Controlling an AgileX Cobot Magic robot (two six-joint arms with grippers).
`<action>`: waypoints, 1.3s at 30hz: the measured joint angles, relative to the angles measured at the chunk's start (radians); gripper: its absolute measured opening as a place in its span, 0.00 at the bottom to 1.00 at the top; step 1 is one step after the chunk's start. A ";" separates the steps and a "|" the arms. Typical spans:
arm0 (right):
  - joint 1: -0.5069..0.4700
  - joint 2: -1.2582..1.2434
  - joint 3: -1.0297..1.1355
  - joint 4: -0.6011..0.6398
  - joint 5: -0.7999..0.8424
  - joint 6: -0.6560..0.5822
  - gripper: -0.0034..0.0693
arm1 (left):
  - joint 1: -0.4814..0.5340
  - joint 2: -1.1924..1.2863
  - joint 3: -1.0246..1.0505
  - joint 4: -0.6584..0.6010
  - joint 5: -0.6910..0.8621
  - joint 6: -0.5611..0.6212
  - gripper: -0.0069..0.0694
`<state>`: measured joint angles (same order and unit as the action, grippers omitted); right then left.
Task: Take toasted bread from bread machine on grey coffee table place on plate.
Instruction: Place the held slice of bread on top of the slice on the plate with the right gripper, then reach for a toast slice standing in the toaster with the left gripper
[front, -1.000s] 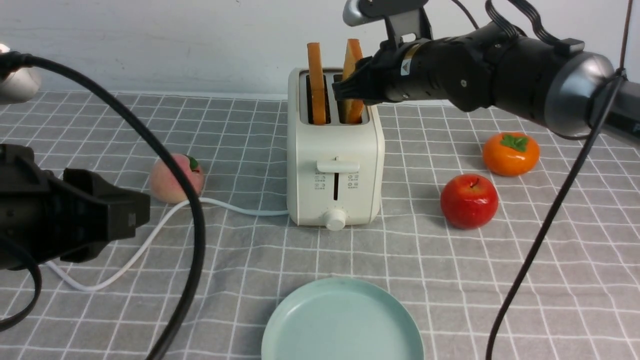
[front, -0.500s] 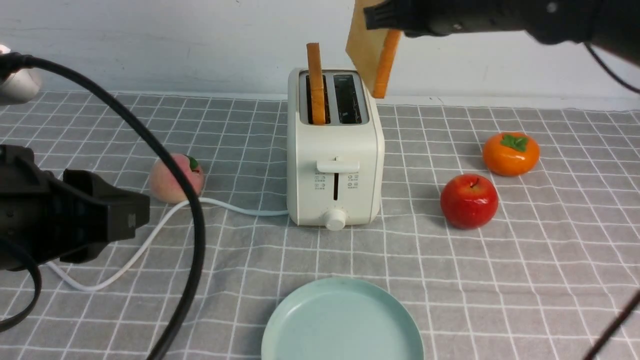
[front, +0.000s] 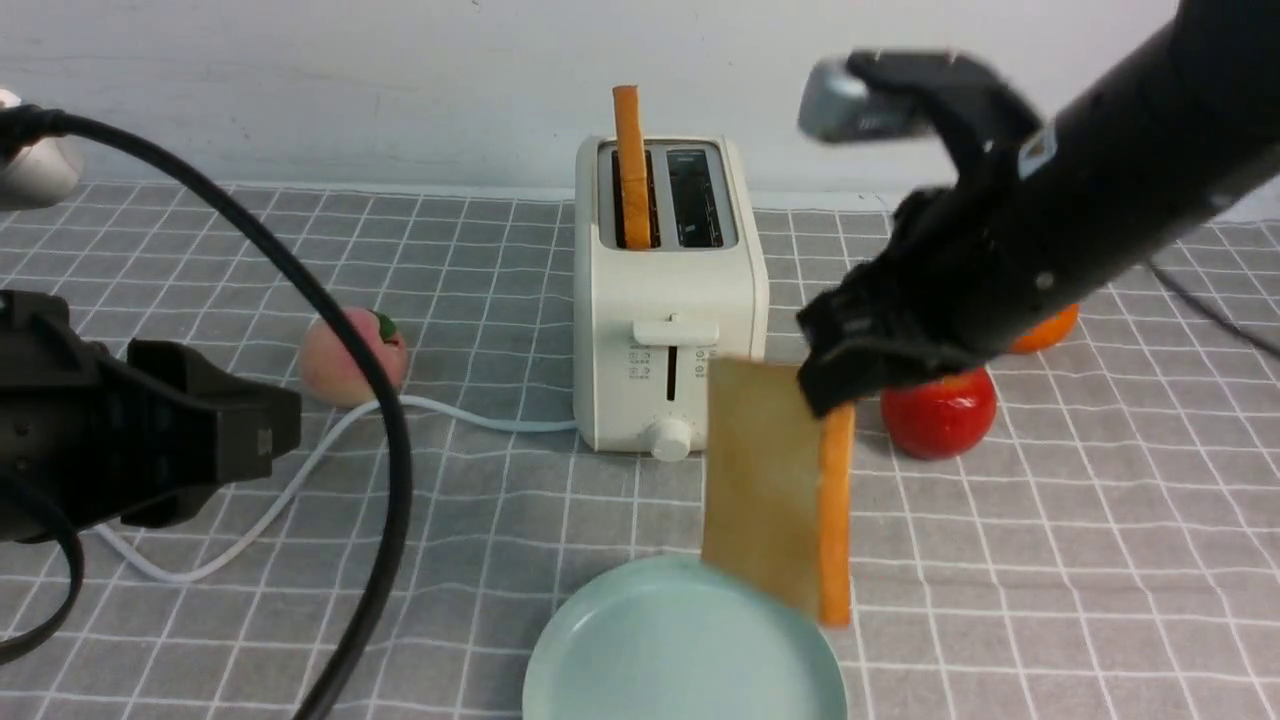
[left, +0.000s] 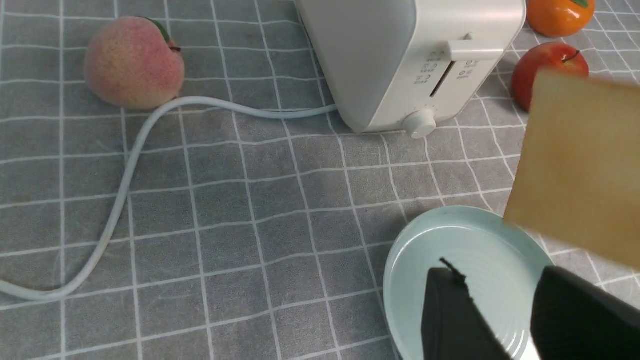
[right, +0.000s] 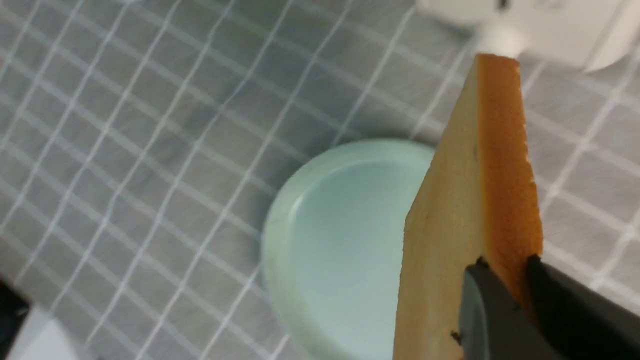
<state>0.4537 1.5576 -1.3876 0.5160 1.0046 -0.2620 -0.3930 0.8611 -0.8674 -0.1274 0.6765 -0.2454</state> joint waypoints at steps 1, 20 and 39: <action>0.000 0.000 0.058 0.076 -0.004 -0.047 0.15 | 0.000 0.000 0.000 0.000 0.003 0.000 0.40; 0.000 0.066 0.431 0.575 -0.402 -0.454 0.54 | 0.000 0.000 0.000 -0.025 0.008 0.000 0.40; 0.000 -0.139 -0.024 0.075 0.217 -0.188 0.74 | 0.000 0.506 -0.478 -0.019 0.140 0.011 0.78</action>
<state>0.4537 1.4182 -1.4116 0.5910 1.2217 -0.4499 -0.3930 1.3667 -1.3454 -0.1466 0.8170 -0.2349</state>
